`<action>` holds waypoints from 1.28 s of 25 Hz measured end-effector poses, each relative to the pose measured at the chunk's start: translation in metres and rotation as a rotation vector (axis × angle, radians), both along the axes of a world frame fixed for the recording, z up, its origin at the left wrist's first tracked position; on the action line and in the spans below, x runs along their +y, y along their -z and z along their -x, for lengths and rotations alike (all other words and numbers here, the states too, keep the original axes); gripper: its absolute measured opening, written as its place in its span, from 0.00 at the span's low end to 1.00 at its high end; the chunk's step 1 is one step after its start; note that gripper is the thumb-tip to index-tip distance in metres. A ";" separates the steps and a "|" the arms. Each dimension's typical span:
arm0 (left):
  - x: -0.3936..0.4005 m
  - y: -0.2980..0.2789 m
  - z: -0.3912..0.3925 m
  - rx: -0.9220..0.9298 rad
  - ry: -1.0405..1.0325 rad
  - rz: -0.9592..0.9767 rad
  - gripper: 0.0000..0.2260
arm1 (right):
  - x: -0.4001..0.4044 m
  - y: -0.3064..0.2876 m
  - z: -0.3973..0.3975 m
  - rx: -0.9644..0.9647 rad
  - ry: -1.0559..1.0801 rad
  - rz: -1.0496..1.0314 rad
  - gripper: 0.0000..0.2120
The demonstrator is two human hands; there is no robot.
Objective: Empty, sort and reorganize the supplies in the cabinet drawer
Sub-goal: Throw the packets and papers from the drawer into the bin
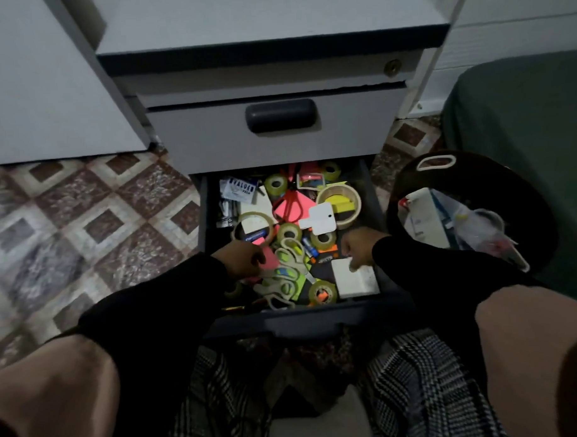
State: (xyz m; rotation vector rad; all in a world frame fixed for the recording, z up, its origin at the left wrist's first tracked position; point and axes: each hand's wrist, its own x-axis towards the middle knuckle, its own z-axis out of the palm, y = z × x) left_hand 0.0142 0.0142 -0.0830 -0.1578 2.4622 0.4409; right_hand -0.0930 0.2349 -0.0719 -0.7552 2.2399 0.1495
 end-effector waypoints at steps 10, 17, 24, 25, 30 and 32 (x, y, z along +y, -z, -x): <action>-0.006 0.021 -0.003 -0.174 0.128 -0.004 0.15 | -0.006 0.023 -0.024 0.092 -0.228 -0.238 0.24; -0.013 0.015 0.004 -0.005 0.046 0.068 0.13 | -0.019 0.019 -0.011 0.408 -0.118 0.213 0.08; -0.019 0.016 0.021 0.279 -0.036 0.309 0.21 | -0.037 0.030 0.000 0.378 -0.205 0.198 0.30; -0.020 0.020 0.023 0.271 -0.070 0.300 0.24 | -0.037 0.031 0.002 0.373 -0.215 0.187 0.30; -0.032 0.023 0.054 0.240 -0.213 0.292 0.32 | -0.044 0.031 0.010 0.430 -0.200 0.235 0.26; -0.039 0.024 0.067 0.200 -0.245 0.290 0.33 | -0.045 0.031 0.008 0.429 -0.206 0.217 0.23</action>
